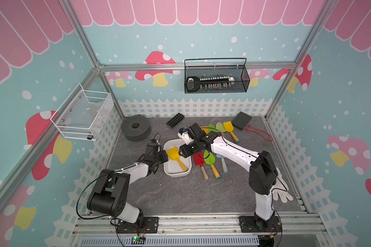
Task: Take the shovel out of the storage box
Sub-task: Pick up the shovel from the storage box.
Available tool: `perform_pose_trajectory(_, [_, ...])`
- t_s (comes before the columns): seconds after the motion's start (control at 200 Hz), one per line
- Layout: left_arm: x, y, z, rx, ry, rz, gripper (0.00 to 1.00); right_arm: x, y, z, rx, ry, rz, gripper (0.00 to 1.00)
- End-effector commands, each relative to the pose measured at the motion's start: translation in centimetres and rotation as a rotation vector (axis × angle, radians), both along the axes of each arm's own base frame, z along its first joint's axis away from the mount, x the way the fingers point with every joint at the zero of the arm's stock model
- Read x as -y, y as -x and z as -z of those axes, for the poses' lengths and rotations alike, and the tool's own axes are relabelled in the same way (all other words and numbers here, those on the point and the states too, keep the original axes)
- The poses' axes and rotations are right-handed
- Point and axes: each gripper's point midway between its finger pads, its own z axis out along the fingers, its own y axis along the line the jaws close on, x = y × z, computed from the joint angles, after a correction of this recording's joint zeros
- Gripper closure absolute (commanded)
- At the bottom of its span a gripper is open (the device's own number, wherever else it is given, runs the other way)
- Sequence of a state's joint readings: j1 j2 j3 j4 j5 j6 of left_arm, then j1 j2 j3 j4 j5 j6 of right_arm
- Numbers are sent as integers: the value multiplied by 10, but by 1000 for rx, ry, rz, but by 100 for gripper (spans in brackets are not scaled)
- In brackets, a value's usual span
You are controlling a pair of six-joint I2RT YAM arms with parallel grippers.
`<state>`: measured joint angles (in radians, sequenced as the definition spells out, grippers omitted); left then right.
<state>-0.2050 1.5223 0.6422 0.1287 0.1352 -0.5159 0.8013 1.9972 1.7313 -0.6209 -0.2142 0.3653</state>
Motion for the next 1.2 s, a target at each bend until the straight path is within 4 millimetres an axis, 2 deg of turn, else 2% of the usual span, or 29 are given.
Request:
perform_pose_trajectory(0.0, [1,4,7,-32,-7,9,96,-15,3,13,26,64,-31,43])
perform_pose_trajectory(0.09, [1,4,7,-34,-5,12,96,-22,1,25,63,152,-27,46])
perform_pose_trajectory(0.22, [1,4,7,-31,-6,11,97,-20,-8,44,86,276,21,47])
perform_pose_trajectory(0.425, [2,3,7,-29,-4,12,99,-20,-14,58,102,380,29,47])
perform_pose_trajectory(0.685, [2,3,7,-34,-6,15,99,-23,-10,88,39,422,7,55])
perform_pose_trajectory(0.916, [1,3,8,-35,-9,12,99,-23,-1,107,-19,437,-26,56])
perform_pose_trajectory(1.056, [2,3,8,-37,-7,14,99,-17,0,118,-31,481,-27,56])
perform_pose_trajectory(1.196, [2,2,8,-33,-5,13,99,-12,-1,129,-38,531,-28,61])
